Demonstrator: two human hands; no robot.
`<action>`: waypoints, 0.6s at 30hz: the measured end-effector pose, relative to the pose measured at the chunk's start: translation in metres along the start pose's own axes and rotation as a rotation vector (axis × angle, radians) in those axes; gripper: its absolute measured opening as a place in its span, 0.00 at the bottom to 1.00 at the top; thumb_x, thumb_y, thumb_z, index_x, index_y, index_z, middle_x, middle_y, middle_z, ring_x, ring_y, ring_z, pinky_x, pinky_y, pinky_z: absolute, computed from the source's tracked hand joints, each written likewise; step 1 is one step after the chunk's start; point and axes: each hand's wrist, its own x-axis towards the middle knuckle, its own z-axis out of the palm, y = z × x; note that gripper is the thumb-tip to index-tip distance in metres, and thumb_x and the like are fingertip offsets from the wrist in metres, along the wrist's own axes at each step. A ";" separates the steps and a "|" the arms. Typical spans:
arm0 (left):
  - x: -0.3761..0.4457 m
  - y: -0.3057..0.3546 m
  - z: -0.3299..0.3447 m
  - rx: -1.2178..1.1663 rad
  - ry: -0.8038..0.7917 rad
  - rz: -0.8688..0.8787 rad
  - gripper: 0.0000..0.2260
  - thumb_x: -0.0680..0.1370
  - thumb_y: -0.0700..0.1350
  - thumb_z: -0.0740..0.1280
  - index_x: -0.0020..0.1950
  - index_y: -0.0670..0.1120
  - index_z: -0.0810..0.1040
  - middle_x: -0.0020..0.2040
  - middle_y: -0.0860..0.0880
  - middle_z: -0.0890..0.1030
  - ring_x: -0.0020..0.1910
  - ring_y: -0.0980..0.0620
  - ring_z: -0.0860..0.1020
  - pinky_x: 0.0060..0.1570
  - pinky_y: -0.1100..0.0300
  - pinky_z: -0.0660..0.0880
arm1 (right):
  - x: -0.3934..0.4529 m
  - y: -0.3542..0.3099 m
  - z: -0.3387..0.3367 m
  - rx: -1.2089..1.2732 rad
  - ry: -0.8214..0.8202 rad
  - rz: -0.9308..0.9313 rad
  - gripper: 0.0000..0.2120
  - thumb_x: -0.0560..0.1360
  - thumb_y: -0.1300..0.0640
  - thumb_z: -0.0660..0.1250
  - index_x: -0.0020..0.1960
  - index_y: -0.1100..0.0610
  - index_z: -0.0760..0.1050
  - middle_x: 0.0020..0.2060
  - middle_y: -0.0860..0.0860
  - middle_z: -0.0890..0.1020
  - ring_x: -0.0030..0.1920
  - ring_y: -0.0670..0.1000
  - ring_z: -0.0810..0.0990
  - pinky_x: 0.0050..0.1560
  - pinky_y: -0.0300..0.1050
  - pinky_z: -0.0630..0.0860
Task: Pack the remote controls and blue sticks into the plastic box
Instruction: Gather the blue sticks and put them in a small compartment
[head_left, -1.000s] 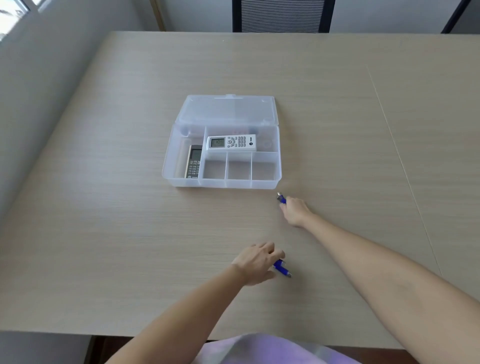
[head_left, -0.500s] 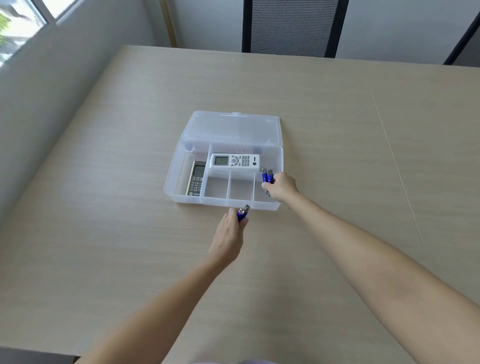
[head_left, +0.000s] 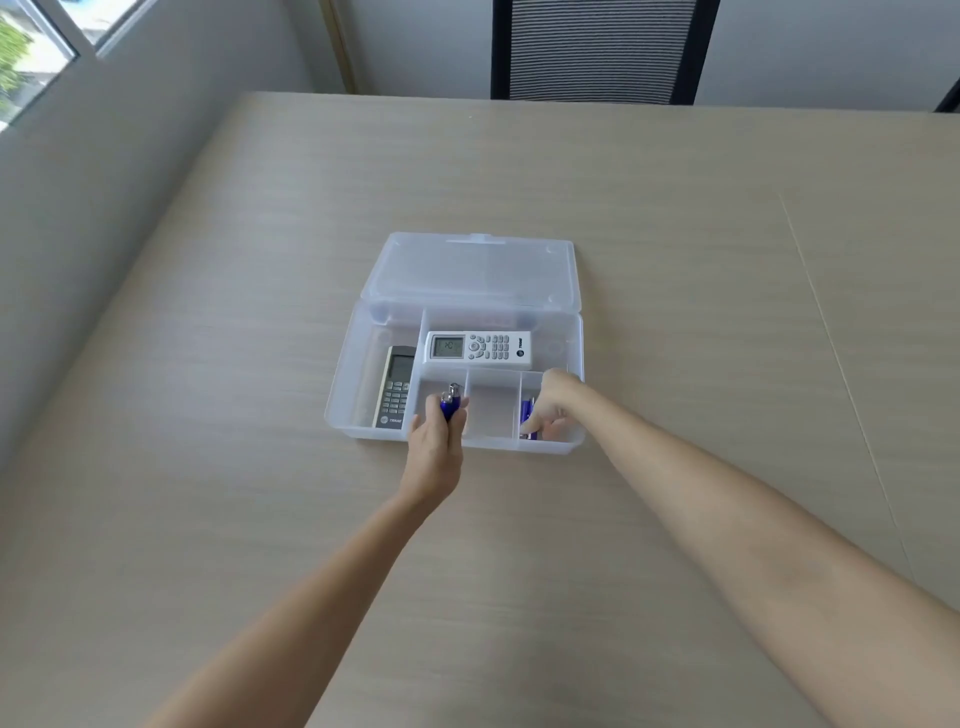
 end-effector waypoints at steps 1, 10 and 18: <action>0.001 0.000 0.000 -0.013 -0.002 0.003 0.08 0.83 0.44 0.54 0.45 0.43 0.63 0.50 0.58 0.77 0.42 0.57 0.72 0.52 0.53 0.68 | -0.001 0.000 -0.009 0.028 0.058 -0.038 0.13 0.70 0.52 0.72 0.33 0.58 0.74 0.23 0.50 0.81 0.28 0.49 0.81 0.38 0.40 0.76; 0.030 0.057 0.036 0.003 -0.311 -0.074 0.07 0.79 0.41 0.59 0.50 0.38 0.73 0.43 0.46 0.83 0.38 0.47 0.81 0.38 0.63 0.77 | 0.020 0.042 -0.062 0.452 0.345 -0.136 0.14 0.73 0.61 0.69 0.56 0.67 0.78 0.46 0.60 0.81 0.36 0.54 0.80 0.39 0.46 0.81; 0.056 0.088 0.088 0.511 -0.486 -0.173 0.06 0.77 0.33 0.60 0.45 0.37 0.77 0.42 0.42 0.76 0.54 0.40 0.78 0.51 0.54 0.76 | 0.031 0.042 -0.069 0.564 0.280 -0.114 0.09 0.71 0.65 0.71 0.52 0.65 0.79 0.43 0.60 0.80 0.29 0.51 0.79 0.33 0.45 0.82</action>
